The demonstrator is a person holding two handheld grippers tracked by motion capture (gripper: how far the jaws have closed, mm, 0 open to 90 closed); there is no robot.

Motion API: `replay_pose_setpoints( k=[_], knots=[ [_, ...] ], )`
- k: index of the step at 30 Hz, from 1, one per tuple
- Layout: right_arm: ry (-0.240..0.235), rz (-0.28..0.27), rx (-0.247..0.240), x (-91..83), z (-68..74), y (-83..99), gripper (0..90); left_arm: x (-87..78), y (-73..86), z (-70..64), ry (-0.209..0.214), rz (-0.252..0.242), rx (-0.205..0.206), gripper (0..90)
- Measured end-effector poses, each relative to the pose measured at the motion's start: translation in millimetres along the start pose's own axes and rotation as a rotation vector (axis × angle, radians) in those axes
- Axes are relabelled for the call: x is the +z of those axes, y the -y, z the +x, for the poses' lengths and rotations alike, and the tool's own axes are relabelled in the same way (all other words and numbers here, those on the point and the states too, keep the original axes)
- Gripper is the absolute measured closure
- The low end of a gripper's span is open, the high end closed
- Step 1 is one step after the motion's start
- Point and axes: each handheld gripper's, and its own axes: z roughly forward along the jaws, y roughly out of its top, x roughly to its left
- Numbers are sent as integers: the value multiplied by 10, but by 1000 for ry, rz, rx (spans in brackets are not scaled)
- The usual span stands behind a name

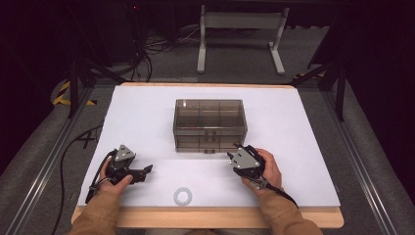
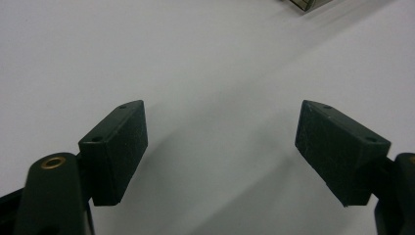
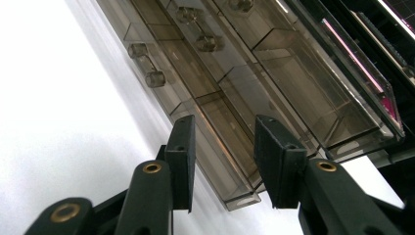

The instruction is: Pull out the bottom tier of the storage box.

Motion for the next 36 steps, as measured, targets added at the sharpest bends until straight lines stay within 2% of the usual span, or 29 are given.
replay_pose_setpoints(
  k=[5,8,11,15,24,36],
  knots=[
    [-16,-9,9,-2,-52,5,601,1,8,2,3,-2,-2,205],
    [-72,-41,17,1,-118,8,598,-18,26,4,1,2,-3,206],
    [-127,-45,27,6,-185,-8,606,-37,49,11,-2,3,-6,206],
    [-180,-32,17,39,-231,-35,615,-58,69,16,-7,5,-13,207],
    [-257,-12,6,114,-302,-95,623,-50,64,17,-8,6,-12,208],
    [-343,66,1,234,-380,-104,629,-22,36,8,-3,11,-7,208]
  ],
)
